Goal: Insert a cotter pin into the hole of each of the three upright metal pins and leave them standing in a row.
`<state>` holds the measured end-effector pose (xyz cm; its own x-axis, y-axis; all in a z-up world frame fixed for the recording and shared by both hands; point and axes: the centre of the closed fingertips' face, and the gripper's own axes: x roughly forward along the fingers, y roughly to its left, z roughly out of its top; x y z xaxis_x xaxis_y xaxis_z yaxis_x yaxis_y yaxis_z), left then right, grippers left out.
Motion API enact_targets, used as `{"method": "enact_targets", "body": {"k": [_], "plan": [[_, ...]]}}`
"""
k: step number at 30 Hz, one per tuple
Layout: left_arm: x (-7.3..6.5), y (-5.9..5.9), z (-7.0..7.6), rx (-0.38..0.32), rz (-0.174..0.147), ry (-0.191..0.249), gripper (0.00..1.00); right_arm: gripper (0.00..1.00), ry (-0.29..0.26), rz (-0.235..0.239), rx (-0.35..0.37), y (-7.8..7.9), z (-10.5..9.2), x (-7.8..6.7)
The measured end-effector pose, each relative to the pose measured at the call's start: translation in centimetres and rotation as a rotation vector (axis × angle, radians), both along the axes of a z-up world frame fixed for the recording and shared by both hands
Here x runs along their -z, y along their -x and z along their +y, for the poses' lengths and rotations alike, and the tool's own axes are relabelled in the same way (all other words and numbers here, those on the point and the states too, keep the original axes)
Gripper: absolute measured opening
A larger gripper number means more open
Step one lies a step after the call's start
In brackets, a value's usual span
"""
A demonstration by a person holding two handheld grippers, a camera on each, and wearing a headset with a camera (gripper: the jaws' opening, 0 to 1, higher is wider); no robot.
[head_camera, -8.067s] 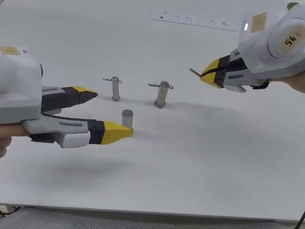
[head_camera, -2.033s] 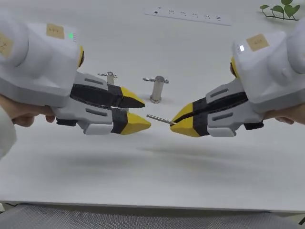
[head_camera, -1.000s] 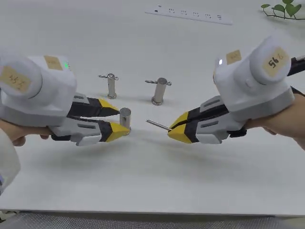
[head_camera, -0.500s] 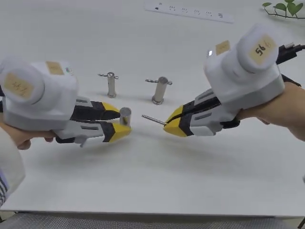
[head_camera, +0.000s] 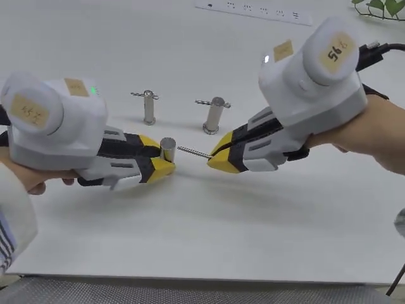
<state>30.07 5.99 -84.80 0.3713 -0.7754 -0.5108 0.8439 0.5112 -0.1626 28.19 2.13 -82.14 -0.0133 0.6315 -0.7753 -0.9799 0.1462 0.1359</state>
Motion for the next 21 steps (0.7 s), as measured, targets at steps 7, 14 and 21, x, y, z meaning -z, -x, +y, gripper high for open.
{"method": "enact_targets", "body": {"k": [7,14,21], "plan": [[-0.02,-0.02,-0.02,0.008,-0.005,-0.001,0.13,0.03,0.016,-0.028,-0.031,-0.1,0.49,0.01],[-0.03,-0.05,0.0,0.0,0.002,0.003,0.13,0.03,0.023,-0.04,-0.048,-0.42,0.94,0.12],[-0.03,-0.09,0.0,-0.004,0.002,0.003,0.13,0.04,0.02,-0.043,-0.046,-0.62,1.08,0.39]]}}
